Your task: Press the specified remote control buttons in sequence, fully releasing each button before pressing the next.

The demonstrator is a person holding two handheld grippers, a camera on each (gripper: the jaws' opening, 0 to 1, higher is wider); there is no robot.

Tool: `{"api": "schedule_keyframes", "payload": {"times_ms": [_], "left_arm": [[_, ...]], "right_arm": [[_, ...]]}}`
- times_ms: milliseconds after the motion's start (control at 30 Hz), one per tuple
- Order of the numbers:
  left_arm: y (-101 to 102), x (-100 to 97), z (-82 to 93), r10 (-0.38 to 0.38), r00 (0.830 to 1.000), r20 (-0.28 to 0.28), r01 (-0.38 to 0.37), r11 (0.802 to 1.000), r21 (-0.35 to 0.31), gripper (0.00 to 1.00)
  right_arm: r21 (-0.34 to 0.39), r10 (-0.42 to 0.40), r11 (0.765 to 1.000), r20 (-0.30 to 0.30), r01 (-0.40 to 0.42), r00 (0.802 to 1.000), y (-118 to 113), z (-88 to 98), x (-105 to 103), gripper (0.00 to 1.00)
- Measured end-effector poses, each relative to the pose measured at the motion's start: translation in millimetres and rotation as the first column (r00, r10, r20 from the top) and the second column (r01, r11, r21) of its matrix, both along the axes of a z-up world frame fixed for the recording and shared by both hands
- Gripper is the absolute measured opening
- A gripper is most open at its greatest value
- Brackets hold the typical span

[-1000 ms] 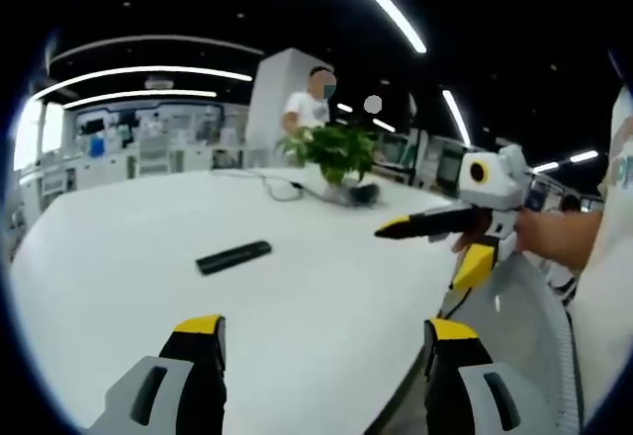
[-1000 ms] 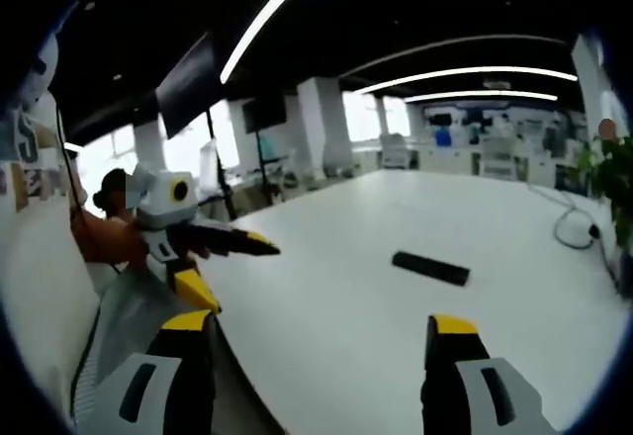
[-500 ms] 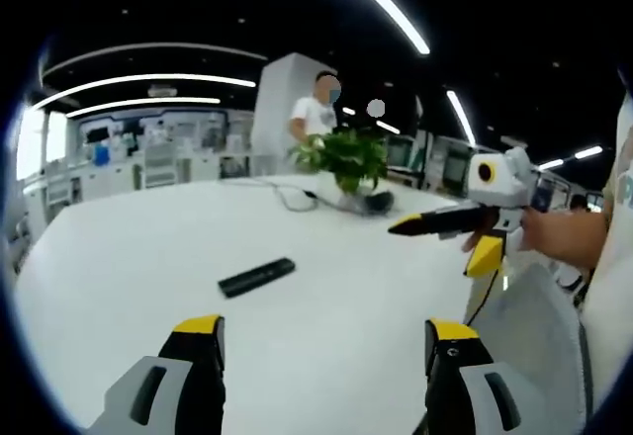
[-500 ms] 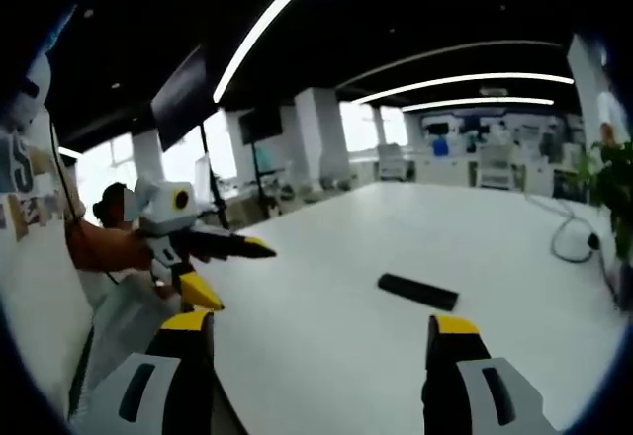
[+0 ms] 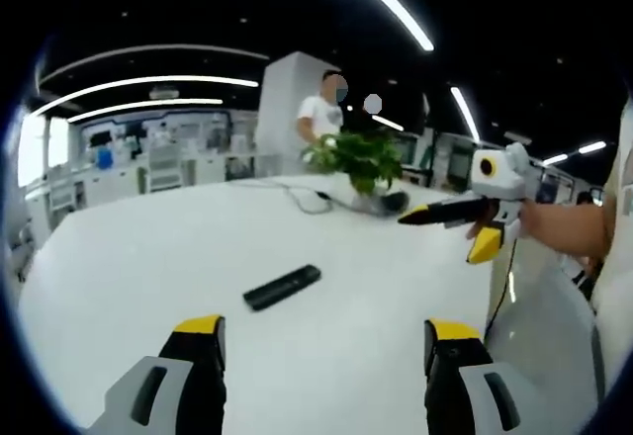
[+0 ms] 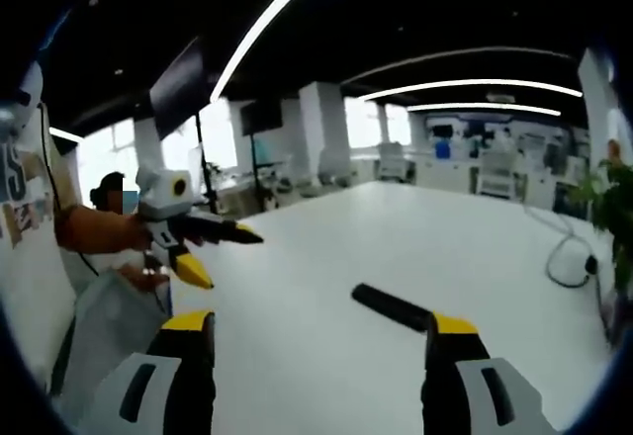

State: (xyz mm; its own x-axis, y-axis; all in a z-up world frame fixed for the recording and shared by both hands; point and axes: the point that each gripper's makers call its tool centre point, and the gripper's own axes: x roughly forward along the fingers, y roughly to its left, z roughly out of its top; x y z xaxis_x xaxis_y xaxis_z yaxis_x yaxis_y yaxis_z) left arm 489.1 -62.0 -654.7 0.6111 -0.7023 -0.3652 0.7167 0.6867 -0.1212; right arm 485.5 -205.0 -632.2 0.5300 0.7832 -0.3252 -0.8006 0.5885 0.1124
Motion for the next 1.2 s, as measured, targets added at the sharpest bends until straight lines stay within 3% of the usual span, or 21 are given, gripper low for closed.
{"api": "schedule_keyframes", "payload": {"times_ms": [567,1000,1200], "left_arm": [[-14,52.3,-0.1,-0.053,0.999,-0.001,0.053,0.997,0.056,0.83],[-23,89.0,-5.3,-0.145,0.989,-0.004,0.144,0.981,0.127,0.82],[-30,101.6,-15.8,-0.22,0.975,-0.018,0.22,0.959,0.18,0.8]], "right_arm": [[-0.068,0.08,0.995,0.031,-0.078,0.996,-6,9.0,62,0.81],[-0.169,0.17,0.971,-0.011,-0.17,0.985,-11,-8.7,102,0.76],[-0.232,0.216,0.947,-0.044,-0.22,0.975,-10,-24.7,115,0.73]]}}
